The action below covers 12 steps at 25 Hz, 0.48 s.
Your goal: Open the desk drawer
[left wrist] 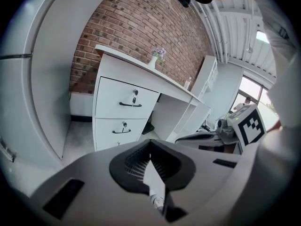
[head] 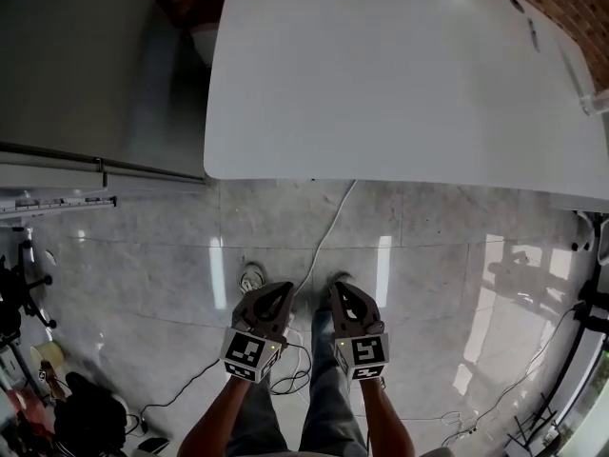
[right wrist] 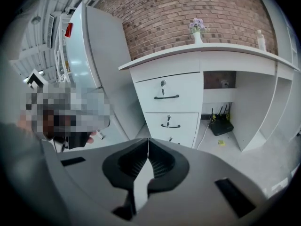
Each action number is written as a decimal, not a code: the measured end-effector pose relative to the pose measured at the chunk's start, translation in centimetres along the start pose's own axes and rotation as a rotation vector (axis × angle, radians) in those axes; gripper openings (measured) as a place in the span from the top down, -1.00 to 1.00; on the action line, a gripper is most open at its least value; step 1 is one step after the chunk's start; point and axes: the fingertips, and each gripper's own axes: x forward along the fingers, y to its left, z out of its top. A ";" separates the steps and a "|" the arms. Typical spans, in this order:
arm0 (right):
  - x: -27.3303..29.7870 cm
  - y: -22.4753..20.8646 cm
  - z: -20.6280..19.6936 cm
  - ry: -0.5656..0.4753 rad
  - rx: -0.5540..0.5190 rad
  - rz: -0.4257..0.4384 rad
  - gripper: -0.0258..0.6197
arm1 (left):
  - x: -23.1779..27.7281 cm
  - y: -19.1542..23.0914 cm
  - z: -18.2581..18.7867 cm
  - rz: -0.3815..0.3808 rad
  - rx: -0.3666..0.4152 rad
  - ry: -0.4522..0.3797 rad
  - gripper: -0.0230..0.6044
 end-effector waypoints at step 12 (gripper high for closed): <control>1.3 -2.2 0.5 -0.214 0.881 0.146 0.87 | 0.4 0.3 0.8 -0.002 -0.013 -0.019 0.89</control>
